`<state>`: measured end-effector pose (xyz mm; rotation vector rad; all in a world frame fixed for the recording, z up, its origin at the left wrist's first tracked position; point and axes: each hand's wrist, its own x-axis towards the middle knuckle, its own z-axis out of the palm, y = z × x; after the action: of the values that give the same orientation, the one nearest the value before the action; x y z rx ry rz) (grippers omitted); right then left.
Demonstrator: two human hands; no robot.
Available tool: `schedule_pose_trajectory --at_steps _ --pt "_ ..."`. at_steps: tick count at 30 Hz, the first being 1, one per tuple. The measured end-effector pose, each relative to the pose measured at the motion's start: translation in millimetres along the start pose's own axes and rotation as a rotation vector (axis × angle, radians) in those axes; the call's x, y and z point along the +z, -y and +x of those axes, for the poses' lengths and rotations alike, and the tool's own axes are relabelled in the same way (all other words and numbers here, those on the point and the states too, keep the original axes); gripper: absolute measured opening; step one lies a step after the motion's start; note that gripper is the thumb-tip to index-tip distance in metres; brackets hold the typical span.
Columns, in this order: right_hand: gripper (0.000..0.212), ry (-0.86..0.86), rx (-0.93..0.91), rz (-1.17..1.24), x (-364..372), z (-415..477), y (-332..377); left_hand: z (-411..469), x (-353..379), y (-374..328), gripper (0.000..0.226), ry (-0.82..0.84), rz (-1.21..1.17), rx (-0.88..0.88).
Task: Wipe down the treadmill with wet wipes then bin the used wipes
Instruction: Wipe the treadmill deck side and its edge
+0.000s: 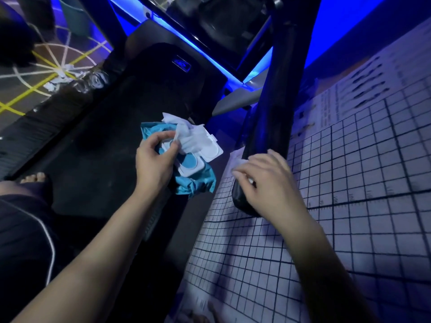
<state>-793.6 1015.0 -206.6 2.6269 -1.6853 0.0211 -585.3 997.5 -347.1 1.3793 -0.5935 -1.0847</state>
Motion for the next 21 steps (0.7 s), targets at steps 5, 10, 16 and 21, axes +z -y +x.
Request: schedule_pose_trajectory --at_steps 5,10,16,21 --pt "0.034 0.280 0.048 0.122 -20 8 -6 15 4 -2 0.012 0.055 0.010 -0.039" --pt "0.022 0.462 0.051 0.104 -44 38 -5 41 7 -2 0.012 0.125 0.030 -0.034" --pt "0.014 0.230 0.062 0.110 -35 114 -10 63 13 3 0.014 0.219 0.088 0.010" --pt "0.017 0.545 0.142 -0.195 1 166 -30 84 6 5 0.014 0.245 0.086 0.005"
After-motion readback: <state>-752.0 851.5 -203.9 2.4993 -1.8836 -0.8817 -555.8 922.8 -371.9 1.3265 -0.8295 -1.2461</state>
